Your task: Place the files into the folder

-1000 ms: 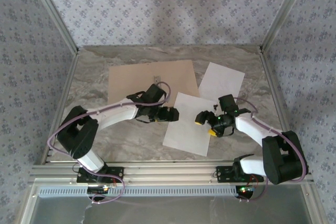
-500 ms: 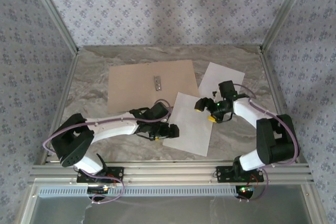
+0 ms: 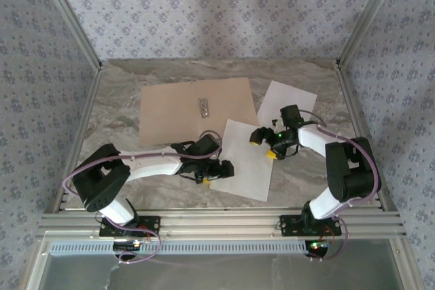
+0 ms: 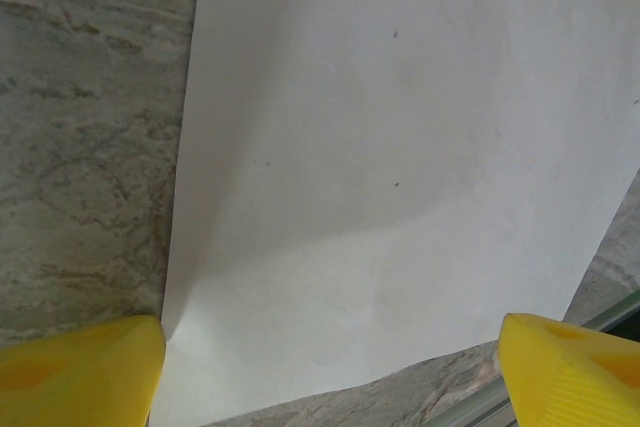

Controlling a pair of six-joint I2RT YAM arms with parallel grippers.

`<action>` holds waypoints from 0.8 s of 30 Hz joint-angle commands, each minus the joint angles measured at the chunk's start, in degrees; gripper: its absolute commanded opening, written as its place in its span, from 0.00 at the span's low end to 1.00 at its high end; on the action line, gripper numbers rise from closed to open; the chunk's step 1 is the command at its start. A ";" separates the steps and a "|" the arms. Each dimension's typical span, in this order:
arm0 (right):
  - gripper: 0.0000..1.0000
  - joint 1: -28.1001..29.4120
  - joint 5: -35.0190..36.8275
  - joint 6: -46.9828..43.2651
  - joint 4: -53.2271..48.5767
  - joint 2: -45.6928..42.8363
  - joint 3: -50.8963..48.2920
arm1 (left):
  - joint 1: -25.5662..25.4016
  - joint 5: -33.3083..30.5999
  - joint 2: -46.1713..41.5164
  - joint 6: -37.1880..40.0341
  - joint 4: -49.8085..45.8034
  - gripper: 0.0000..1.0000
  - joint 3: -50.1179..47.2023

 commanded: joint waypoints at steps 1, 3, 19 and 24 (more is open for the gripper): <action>0.89 0.85 -0.69 -0.02 -0.73 -0.11 -1.66 | -0.45 0.03 1.91 -0.76 3.14 0.87 -0.12; 0.89 1.15 -0.99 0.49 -0.37 -0.31 -2.44 | -0.45 -0.23 2.03 -0.64 3.15 0.88 -0.14; 0.89 3.01 -2.13 4.78 0.15 -5.44 -6.49 | -1.16 -0.70 1.55 -0.92 6.41 0.90 0.21; 0.89 3.47 -2.31 5.85 0.29 -7.42 -7.61 | -1.25 -0.79 1.59 -0.98 7.62 0.88 0.38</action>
